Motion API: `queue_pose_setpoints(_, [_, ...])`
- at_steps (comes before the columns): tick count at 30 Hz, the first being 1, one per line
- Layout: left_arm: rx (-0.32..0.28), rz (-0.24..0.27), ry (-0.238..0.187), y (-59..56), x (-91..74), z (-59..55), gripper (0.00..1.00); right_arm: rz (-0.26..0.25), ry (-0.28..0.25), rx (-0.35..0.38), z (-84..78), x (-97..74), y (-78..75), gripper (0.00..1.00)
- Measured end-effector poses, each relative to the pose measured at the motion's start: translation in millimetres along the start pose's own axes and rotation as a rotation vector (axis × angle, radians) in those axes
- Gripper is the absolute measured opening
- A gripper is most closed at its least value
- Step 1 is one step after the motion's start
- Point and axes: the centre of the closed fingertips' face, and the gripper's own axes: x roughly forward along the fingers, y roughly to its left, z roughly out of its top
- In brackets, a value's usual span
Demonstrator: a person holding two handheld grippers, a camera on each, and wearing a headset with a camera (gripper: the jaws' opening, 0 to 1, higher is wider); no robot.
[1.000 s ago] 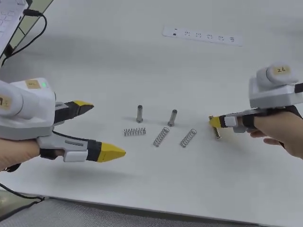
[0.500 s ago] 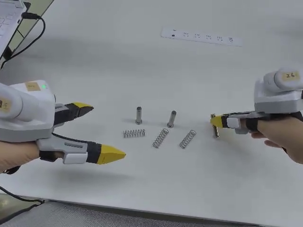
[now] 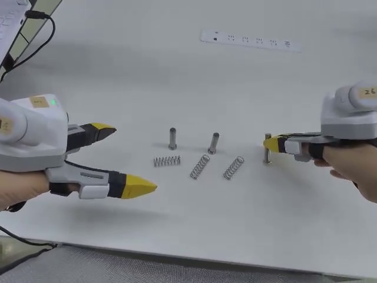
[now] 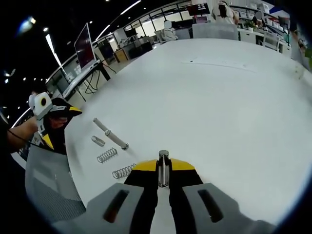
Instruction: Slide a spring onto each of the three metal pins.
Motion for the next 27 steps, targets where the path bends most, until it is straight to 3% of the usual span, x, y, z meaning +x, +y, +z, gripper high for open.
queue_pose_setpoints(27, [0.003,0.001,-0.003,-0.4,1.5,2.5,0.92,-0.009,-0.073,-0.012,8.7,-4.1,-3.5,0.05])
